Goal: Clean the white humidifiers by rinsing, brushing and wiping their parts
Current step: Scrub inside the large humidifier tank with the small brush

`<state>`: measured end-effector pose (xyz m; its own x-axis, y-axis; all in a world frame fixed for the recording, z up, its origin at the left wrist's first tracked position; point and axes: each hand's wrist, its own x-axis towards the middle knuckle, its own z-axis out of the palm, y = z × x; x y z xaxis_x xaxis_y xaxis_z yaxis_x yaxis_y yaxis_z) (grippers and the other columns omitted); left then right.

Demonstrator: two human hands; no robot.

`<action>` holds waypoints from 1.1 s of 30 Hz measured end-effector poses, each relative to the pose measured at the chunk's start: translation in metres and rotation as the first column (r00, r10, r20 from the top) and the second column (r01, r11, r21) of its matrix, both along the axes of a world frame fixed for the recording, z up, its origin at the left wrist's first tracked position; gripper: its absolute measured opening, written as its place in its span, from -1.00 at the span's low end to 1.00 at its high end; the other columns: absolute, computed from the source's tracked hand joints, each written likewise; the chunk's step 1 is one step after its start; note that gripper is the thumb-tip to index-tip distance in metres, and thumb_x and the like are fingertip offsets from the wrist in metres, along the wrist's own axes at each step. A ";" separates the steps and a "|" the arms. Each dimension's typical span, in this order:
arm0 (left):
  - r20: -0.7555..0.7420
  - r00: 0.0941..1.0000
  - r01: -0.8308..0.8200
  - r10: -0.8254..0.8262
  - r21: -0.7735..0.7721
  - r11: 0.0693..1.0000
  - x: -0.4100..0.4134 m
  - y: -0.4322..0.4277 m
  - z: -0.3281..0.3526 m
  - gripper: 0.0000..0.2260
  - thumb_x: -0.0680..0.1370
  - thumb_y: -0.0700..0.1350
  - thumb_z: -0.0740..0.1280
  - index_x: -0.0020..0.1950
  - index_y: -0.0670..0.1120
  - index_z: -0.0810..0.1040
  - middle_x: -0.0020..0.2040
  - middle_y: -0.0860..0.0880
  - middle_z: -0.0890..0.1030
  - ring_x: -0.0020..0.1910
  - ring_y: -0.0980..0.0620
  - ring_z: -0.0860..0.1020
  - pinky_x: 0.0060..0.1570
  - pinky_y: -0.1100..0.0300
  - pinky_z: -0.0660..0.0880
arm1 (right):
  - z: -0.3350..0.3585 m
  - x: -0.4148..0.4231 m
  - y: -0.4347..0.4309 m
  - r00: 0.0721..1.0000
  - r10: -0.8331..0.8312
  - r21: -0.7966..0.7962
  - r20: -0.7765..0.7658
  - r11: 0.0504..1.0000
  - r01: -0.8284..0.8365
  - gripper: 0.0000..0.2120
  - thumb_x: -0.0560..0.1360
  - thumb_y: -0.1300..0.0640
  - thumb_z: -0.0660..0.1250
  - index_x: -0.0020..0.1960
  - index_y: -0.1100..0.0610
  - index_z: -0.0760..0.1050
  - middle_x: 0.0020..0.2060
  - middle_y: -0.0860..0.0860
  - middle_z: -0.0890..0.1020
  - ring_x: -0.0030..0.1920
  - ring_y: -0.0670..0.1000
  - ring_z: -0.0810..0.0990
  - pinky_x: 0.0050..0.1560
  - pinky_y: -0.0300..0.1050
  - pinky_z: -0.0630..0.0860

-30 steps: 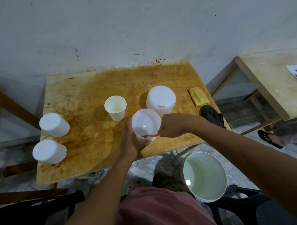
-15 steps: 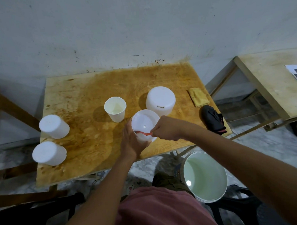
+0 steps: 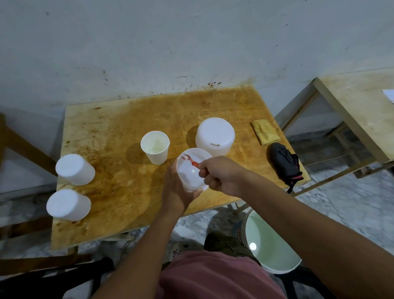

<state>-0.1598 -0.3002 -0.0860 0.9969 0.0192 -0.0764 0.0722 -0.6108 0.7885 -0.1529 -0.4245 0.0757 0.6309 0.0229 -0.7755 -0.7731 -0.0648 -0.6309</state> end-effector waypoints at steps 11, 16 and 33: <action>0.040 0.998 0.056 -0.056 -0.001 0.998 -0.007 0.002 0.004 -0.02 0.25 0.26 0.48 0.52 -0.15 0.20 0.41 -0.09 0.32 0.36 -0.01 0.32 0.32 0.08 0.39 | 0.002 0.002 0.028 0.984 -0.099 0.352 -0.151 0.924 0.147 -0.70 0.58 0.41 -0.09 -0.12 0.15 0.33 -0.47 -0.03 0.36 -0.58 -0.16 0.22 -0.70 -0.35 0.09; 0.051 0.998 0.045 -0.043 -0.032 0.998 -0.004 0.003 0.000 -0.07 0.22 0.21 0.51 0.49 -0.10 0.25 0.38 -0.04 0.38 0.35 -0.02 0.38 0.31 0.02 0.42 | 0.002 0.015 0.028 0.939 -0.294 0.449 -0.177 0.825 0.343 -0.74 0.57 0.42 -0.11 -0.05 0.12 0.24 -0.43 0.00 0.25 -0.64 -0.15 0.23 -0.69 -0.35 0.14; 0.018 0.999 0.027 -0.027 0.032 0.999 0.001 0.000 0.004 0.03 0.22 0.19 0.59 0.53 -0.04 0.12 0.44 -0.06 0.32 0.40 -0.03 0.33 0.36 0.08 0.35 | -0.002 0.005 -0.014 0.372 0.928 -0.827 -0.002 0.208 -0.522 -0.70 0.62 0.22 0.12 0.27 0.07 0.52 -0.11 0.06 0.58 -0.09 0.12 0.58 -0.26 -0.16 0.39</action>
<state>-0.1588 -0.3002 -0.0823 0.9983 -0.0056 -0.0580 0.0412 -0.6368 0.7699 -0.1481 -0.4383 0.0739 0.8178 0.3515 -0.4558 0.2308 -0.9257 -0.2998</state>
